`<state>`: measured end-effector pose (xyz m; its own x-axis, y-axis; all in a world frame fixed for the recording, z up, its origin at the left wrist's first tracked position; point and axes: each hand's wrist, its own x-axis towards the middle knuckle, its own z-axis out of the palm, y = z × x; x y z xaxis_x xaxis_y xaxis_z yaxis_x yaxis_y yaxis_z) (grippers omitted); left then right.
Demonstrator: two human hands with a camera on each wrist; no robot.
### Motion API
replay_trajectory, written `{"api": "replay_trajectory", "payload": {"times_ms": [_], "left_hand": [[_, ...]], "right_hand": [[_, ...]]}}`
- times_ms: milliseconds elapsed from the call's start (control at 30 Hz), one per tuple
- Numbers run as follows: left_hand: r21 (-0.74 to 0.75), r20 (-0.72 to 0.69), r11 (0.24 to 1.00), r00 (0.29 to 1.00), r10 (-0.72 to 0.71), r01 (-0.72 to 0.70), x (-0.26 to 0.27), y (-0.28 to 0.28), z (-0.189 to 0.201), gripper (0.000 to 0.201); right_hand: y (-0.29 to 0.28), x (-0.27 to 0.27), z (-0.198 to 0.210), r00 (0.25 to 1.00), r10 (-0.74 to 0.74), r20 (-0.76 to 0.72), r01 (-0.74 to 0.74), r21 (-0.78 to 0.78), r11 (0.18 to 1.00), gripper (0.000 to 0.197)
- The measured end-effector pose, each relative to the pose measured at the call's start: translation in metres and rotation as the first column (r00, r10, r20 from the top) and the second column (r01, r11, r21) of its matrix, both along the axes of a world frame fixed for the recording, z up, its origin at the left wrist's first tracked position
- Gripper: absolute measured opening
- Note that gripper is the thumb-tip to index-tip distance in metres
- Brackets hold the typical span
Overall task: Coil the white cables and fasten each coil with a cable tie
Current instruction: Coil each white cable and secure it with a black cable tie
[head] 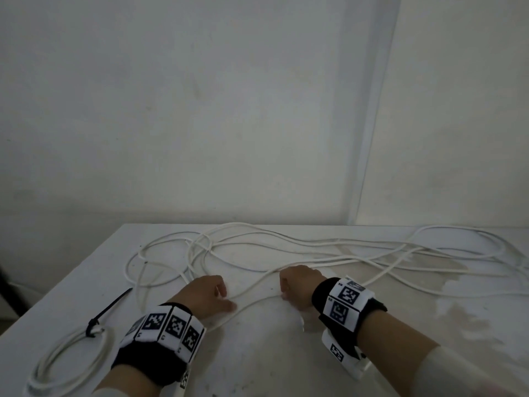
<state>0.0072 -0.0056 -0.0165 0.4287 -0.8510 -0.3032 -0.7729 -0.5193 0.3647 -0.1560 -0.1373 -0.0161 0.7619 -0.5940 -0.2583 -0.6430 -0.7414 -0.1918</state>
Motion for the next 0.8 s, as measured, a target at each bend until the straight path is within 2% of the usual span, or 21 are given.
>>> {"api": "replay_trajectory", "payload": {"times_ms": [33, 133, 200, 267, 300, 367, 433, 500, 567, 733, 800], "left_hand": [[-0.001, -0.014, 1.0, 1.0, -0.005, 0.005, -0.001, 0.002, 0.0, 0.029], [0.007, -0.007, 1.0, 1.0, -0.024, 0.024, -0.001, 0.006, -0.002, 0.041], [-0.01, 0.019, 0.999, 0.999, -0.038, 0.039, -0.002, 0.009, -0.002, 0.036], [-0.072, 0.083, 0.996, 0.996, -0.046, 0.052, -0.005, 0.011, -0.001, 0.022], [-0.135, 0.105, 0.989, 0.993, -0.043, 0.057, -0.007, 0.012, 0.002, 0.008], [-0.251, 0.135, 0.967, 0.991, -0.011, 0.045, -0.01, 0.014, 0.006, 0.021], [-0.343, 0.169, 0.939, 0.984, 0.048, 0.013, -0.011, 0.016, 0.013, 0.022], [-0.436, 0.152, 0.9, 0.984, 0.09, -0.015, -0.01, 0.019, 0.021, 0.021], [-0.51, 0.145, 0.86, 0.984, 0.099, -0.011, -0.008, 0.022, 0.029, 0.026], [-0.608, 0.169, 0.793, 0.981, 0.094, 0.029, -0.015, 0.029, 0.05, 0.035], [-0.636, 0.176, 0.77, 0.981, 0.076, 0.055, -0.019, 0.032, 0.055, 0.033]], "right_hand": [[0.001, -0.002, 0.001, 0.999, -0.002, 0.044, 0.001, 0.031, 1.0, 0.004], [0.0, -0.006, 0.004, 0.975, -0.05, 0.216, 0.026, 0.112, 0.993, 0.008], [-0.003, -0.01, 0.007, 0.944, -0.059, 0.325, 0.017, 0.13, 0.991, 0.011], [-0.004, -0.016, 0.013, 0.893, -0.059, 0.446, 0.005, 0.123, 0.992, 0.011], [-0.005, -0.019, 0.017, 0.848, -0.051, 0.528, -0.001, 0.097, 0.995, 0.009], [-0.007, -0.026, 0.029, 0.73, -0.042, 0.682, 0.022, 0.038, 0.999, 0.011], [-0.012, -0.035, 0.042, 0.606, -0.082, 0.791, 0.076, 0.045, 0.996, 0.016], [-0.019, -0.048, 0.054, 0.52, -0.127, 0.845, 0.137, 0.064, 0.988, 0.018], [-0.027, -0.063, 0.065, 0.478, -0.126, 0.87, 0.184, 0.041, 0.982, 0.02], [-0.044, -0.095, 0.085, 0.431, -0.094, 0.898, 0.333, -0.061, 0.941, 0.018], [-0.049, -0.109, 0.09, 0.459, -0.088, 0.884, 0.388, -0.11, 0.915, 0.02]]}}
